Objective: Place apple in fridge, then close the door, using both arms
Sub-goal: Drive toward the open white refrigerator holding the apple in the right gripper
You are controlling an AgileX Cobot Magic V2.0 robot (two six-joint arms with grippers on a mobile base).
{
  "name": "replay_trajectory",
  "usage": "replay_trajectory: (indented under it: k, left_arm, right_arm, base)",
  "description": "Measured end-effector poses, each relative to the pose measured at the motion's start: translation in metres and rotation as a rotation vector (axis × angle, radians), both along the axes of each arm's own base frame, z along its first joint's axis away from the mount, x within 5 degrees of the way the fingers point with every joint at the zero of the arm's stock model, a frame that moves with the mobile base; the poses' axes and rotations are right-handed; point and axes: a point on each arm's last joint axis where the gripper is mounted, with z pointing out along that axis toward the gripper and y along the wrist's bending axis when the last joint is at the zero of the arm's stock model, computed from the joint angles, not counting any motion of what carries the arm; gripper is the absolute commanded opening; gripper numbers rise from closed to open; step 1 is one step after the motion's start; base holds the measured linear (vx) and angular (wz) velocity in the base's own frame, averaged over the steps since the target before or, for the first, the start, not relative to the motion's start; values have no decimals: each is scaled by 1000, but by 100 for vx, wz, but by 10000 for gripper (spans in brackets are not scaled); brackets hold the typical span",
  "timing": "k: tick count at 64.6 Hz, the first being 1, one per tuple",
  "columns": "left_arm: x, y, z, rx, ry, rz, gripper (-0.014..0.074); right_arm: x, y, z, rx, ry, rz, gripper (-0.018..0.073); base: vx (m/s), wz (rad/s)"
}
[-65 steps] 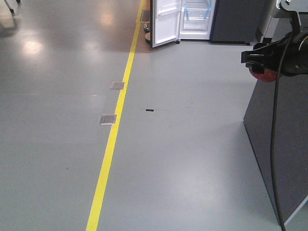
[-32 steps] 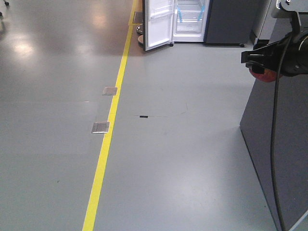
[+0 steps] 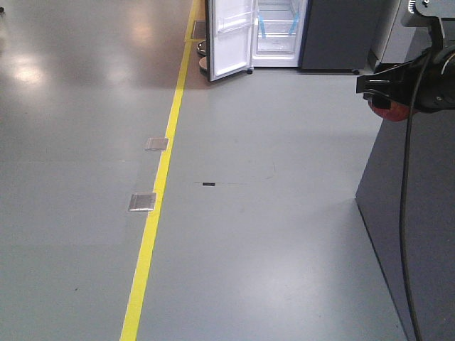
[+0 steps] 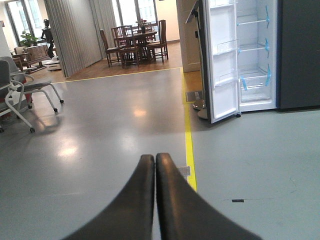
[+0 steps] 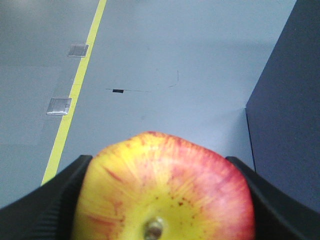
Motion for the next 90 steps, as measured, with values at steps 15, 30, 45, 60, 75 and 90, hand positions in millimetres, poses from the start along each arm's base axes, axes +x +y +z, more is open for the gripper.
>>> replay_trajectory:
  k: [15,30,45,60,75,90]
  left_arm:
    - [0,0,0,0,0,0,-5]
    - [0,0,0,0,0,0,-5]
    - [0,0,0,0,0,0,-5]
    - [0,0,0,0,0,0,-5]
    - [0,0,0,0,0,0,-5]
    - [0,0,0,0,0,0,-5]
  right_arm:
    - [0,0,0,0,0,0,-8]
    - [0,0,0,0,0,0,-8]
    - [0,0,0,0,0,0,-8]
    - [0,0,0,0,0,0,-8]
    - [0,0,0,0,0,0,-8]
    - [0,0,0,0,0,0,-8]
  base:
    - [17,5]
    - [18,8]
    - [19,5]
    - [20,1]
    - [20,-2]
    - [21,-4]
